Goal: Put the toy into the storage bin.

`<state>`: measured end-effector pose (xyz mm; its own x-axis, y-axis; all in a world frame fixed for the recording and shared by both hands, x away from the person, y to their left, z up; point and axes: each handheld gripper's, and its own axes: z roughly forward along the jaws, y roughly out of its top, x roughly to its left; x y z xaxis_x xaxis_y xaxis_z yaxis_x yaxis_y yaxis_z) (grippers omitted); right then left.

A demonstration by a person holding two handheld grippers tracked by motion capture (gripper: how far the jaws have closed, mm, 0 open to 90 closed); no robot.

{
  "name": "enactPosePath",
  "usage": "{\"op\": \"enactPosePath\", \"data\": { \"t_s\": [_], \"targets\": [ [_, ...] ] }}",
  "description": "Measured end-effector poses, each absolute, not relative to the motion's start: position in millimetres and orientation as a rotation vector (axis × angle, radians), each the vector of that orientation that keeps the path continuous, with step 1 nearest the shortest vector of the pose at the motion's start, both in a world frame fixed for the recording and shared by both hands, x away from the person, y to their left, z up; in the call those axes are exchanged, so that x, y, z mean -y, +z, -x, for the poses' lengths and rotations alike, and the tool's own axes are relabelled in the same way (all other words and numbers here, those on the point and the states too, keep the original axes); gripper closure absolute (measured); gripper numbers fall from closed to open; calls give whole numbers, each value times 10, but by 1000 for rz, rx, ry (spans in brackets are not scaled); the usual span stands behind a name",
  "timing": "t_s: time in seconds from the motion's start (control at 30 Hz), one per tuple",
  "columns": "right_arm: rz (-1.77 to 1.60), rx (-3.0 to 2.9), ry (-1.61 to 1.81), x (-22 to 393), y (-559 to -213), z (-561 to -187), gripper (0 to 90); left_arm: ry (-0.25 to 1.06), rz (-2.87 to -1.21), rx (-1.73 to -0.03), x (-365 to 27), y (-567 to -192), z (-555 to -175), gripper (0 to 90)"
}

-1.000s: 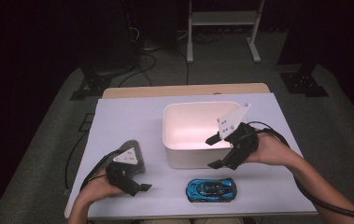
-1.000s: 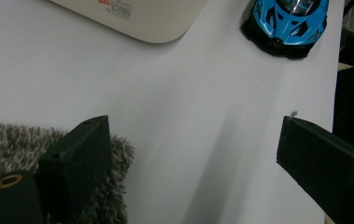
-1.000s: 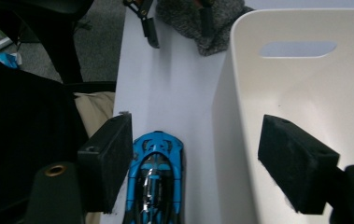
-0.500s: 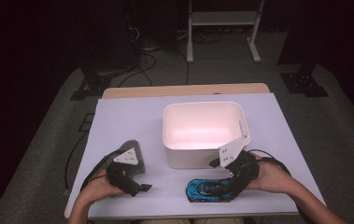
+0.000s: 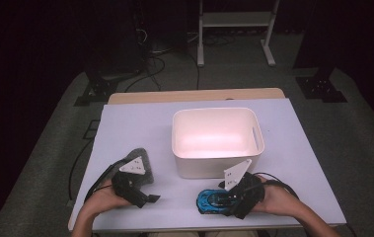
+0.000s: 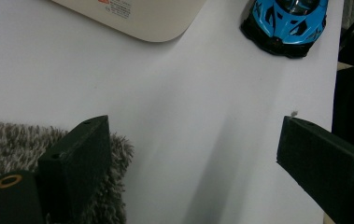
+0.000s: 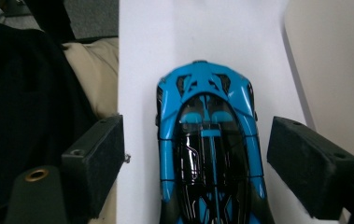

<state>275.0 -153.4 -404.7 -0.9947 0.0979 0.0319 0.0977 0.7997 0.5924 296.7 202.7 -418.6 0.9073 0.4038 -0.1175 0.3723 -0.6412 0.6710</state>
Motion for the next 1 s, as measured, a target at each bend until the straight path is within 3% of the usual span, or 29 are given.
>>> {"op": "enactPosePath", "data": {
  "t_s": [1.0],
  "targets": [
    [-158,-2974,850,1461,-4420,-2792,167,54,-2338,-545,-2026,-4192,-2968,96]
  ]
}}
